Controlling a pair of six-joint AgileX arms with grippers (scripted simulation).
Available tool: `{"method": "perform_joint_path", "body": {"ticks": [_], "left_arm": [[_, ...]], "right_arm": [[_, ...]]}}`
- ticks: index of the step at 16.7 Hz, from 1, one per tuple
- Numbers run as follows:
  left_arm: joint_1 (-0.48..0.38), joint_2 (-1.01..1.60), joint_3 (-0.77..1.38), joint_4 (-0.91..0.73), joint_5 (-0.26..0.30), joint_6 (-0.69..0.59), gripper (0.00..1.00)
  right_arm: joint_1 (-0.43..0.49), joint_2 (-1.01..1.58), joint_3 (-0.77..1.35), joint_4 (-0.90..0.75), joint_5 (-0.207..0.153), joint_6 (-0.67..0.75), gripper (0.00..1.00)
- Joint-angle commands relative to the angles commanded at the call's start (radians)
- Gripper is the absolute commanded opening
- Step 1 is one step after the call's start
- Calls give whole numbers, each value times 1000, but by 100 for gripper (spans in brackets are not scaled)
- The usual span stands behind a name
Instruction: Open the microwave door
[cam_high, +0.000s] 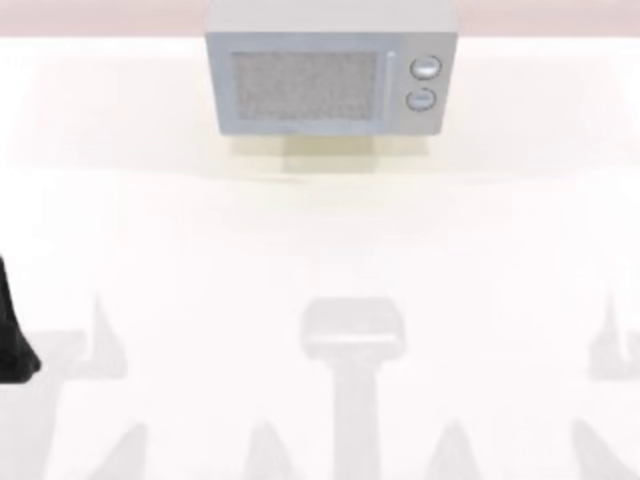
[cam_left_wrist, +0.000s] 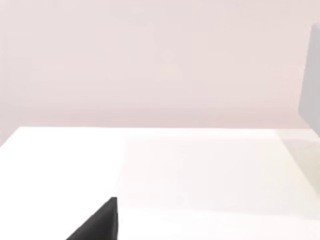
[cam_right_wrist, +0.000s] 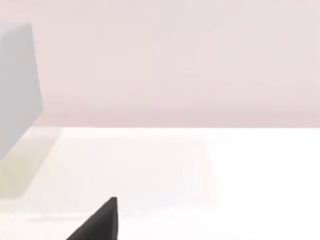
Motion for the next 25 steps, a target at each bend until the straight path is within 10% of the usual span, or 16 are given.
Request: {"method": "perform_joint_path", "body": {"ticks": [8, 25], "left_arm": [[-113, 220, 199, -23, -101, -57, 100], [-778, 1832, 1428, -131, -690, -421, 100]], "right_arm": [[0, 0, 0, 0, 0, 0, 100], [0, 0, 0, 0, 0, 0, 100]]}}
